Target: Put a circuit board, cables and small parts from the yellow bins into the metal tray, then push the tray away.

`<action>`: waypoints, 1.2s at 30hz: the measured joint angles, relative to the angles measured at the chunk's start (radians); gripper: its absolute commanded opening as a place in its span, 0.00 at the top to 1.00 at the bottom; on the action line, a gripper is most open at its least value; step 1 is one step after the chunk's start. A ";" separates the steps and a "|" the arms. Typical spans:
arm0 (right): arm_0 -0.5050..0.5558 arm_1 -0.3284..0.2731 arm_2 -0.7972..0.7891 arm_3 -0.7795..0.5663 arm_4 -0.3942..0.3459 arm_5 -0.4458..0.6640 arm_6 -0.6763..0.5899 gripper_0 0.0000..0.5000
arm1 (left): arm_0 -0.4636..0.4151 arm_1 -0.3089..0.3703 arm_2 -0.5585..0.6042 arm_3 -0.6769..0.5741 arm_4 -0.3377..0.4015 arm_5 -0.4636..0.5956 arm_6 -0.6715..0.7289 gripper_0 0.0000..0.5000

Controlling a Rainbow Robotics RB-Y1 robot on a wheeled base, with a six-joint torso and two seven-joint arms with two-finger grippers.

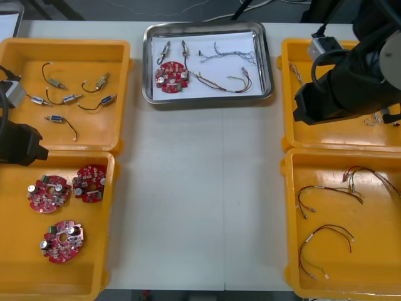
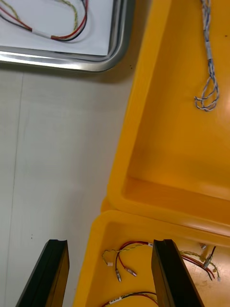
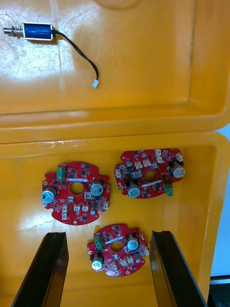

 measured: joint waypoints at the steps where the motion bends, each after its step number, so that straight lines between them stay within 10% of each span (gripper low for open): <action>1: 0.017 -0.005 -0.022 -0.013 0.000 0.000 0.000 0.00 | 0.000 0.000 0.000 0.000 0.000 0.000 0.000 0.00; 36: 0.490 -0.107 -0.386 -0.231 0.012 0.000 -0.002 0.00 | 0.000 0.000 0.000 0.000 0.000 0.000 0.000 0.00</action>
